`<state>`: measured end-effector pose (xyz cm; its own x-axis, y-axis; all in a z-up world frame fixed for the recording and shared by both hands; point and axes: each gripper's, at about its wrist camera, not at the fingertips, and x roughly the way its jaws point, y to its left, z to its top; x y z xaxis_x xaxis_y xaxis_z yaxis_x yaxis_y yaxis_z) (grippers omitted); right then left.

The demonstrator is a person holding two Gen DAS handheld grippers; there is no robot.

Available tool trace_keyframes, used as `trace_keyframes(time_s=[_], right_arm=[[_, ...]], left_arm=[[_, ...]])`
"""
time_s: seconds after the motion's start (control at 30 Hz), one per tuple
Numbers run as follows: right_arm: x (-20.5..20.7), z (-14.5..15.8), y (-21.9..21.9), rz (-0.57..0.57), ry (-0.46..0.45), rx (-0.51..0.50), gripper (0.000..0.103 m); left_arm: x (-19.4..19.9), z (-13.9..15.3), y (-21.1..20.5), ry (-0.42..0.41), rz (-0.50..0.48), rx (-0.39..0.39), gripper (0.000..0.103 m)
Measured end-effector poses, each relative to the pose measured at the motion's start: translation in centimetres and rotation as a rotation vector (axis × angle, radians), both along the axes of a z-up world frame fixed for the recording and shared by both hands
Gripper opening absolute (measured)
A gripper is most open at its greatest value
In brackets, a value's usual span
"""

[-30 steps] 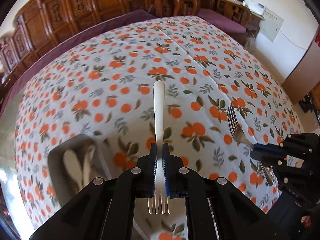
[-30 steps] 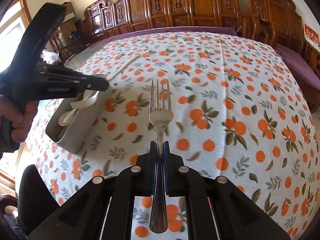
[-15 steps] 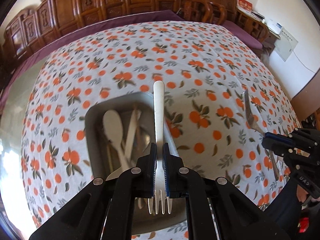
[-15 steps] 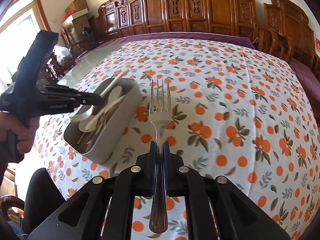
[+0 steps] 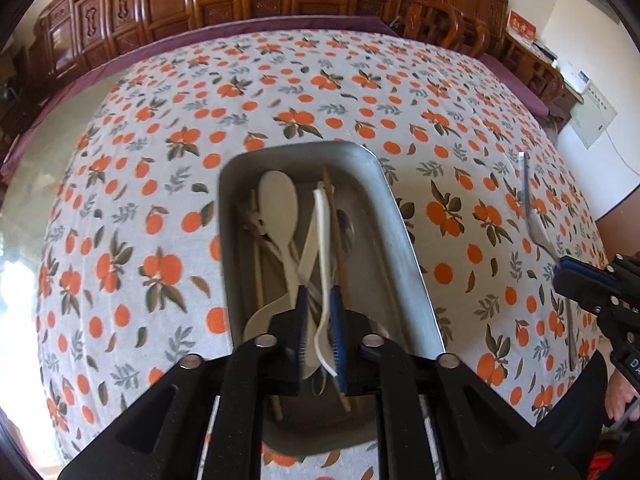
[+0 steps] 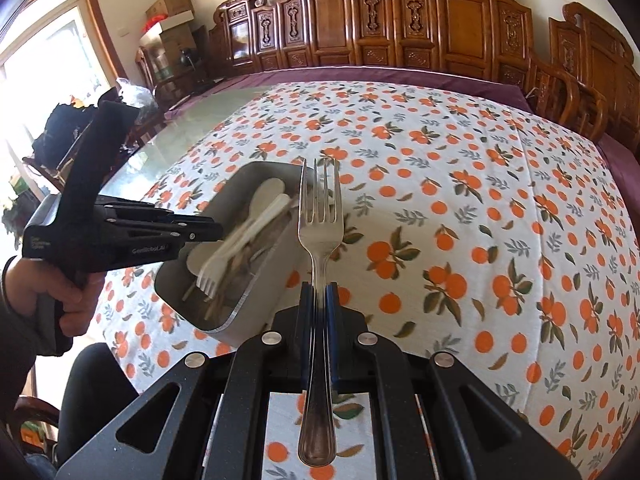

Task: Organize utensils
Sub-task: 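Carry the white fork into the tray and open the left gripper while the right carries the metal fork, then lower the metal fork into the grey tray and open the right gripper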

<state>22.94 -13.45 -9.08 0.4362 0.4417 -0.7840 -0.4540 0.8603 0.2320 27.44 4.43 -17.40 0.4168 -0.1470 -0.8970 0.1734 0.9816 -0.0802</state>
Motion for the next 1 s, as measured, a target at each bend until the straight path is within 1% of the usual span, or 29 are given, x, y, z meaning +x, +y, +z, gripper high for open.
trace_keyframes(time_s=[0.3, 0.53, 0.77, 1.0], right_arm=[[1.0, 0.5, 4.5, 0.035, 0.012, 0.023, 0.008], [3.3, 0.1, 8.1, 0.045, 0.041, 0.025, 0.008], [5.6, -1.7, 10.8, 0.041, 0.083, 0.007, 0.008], [6.7, -3.7, 11.5, 0.016, 0.130, 0.022, 0.008]], left_arm=[[-3.2, 3.4, 2.7, -0.084, 0.032, -0.017, 0.016], [-4.7, 4.8, 4.9, -0.119, 0.065, -0.022, 0.017], [-5.7, 5.6, 6.7, -0.145, 0.089, -0.028, 0.018], [-6.5, 5.8, 7.3, -0.161, 0.105, -0.041, 0.020]])
